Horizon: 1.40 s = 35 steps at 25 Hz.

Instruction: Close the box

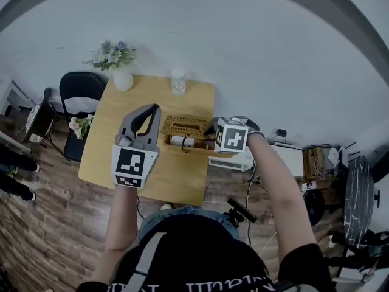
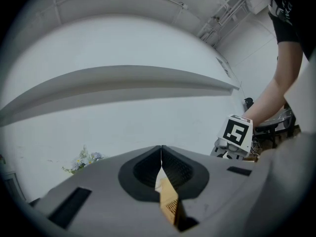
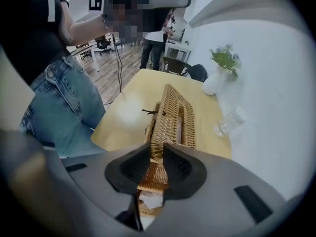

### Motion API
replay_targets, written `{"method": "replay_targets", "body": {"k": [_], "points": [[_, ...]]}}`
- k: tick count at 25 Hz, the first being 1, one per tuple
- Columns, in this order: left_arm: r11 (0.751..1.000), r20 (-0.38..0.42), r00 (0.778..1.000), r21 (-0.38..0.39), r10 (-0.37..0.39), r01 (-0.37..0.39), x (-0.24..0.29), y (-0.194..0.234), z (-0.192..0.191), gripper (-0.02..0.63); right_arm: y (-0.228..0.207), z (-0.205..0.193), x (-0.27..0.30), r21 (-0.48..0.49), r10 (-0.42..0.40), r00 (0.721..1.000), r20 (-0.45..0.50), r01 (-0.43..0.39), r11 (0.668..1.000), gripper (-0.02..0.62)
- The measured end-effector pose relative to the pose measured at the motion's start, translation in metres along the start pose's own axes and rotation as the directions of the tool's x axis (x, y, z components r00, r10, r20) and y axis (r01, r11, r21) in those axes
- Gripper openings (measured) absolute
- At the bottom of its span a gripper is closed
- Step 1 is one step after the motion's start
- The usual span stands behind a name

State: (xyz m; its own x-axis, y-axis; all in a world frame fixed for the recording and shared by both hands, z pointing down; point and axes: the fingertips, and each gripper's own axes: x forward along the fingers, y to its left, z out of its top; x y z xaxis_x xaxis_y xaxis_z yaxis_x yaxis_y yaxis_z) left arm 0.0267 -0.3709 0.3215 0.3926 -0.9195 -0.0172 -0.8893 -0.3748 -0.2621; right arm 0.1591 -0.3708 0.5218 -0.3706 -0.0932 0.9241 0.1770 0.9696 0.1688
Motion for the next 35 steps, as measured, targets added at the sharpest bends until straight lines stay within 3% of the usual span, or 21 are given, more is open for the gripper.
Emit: {"method": "replay_targets", "body": {"k": [8,15,19,21,22,26,28,31,35], "points": [[1.000,-0.012,1.000,-0.018,0.009,-0.009,-0.012,0.001,-0.007,0.012,0.027,-0.015,0.038,-0.010,0.049,0.997,-0.058,-0.050,0.999,0.094],[0.999,-0.038,0.999,-0.032,0.012,-0.014,-0.023,0.002,-0.021,0.012,0.032,-0.019,0.053,-0.006,0.020,0.995,-0.100,-0.021,1.000,0.092],[0.999,-0.034,0.999,-0.039,-0.004,0.003,-0.025,0.000,-0.024,0.012,0.030,-0.017,0.054,0.055,-0.019,0.995,-0.093,0.024,0.998,0.097],[0.999,-0.033,0.999,-0.047,-0.017,0.015,-0.027,0.000,-0.025,0.012,0.025,-0.012,0.052,0.161,-0.062,0.997,-0.038,0.067,0.985,0.128],[0.998,-0.033,0.999,-0.051,-0.025,0.023,-0.028,-0.001,-0.026,0.012,0.022,-0.009,0.049,0.228,-0.089,0.996,-0.007,0.088,0.970,0.179],[0.996,-0.034,0.997,-0.071,-0.062,0.060,-0.036,-0.004,-0.031,0.012,0.014,0.003,0.028,0.423,-0.226,0.972,0.063,0.179,0.888,0.215],[0.994,-0.044,0.996,-0.081,-0.081,0.078,-0.042,-0.007,-0.037,0.012,0.006,0.015,0.009,0.531,-0.330,0.936,0.120,0.220,0.818,0.216],[0.989,-0.039,0.992,-0.092,-0.120,0.116,-0.047,-0.016,-0.040,0.012,0.006,0.029,-0.021,0.692,-0.458,0.869,0.185,0.216,0.689,0.263],[0.982,-0.031,0.988,-0.116,-0.153,0.148,-0.054,-0.024,-0.042,0.012,0.014,0.037,-0.048,0.778,-0.578,0.801,0.153,0.263,0.570,0.308]]}}
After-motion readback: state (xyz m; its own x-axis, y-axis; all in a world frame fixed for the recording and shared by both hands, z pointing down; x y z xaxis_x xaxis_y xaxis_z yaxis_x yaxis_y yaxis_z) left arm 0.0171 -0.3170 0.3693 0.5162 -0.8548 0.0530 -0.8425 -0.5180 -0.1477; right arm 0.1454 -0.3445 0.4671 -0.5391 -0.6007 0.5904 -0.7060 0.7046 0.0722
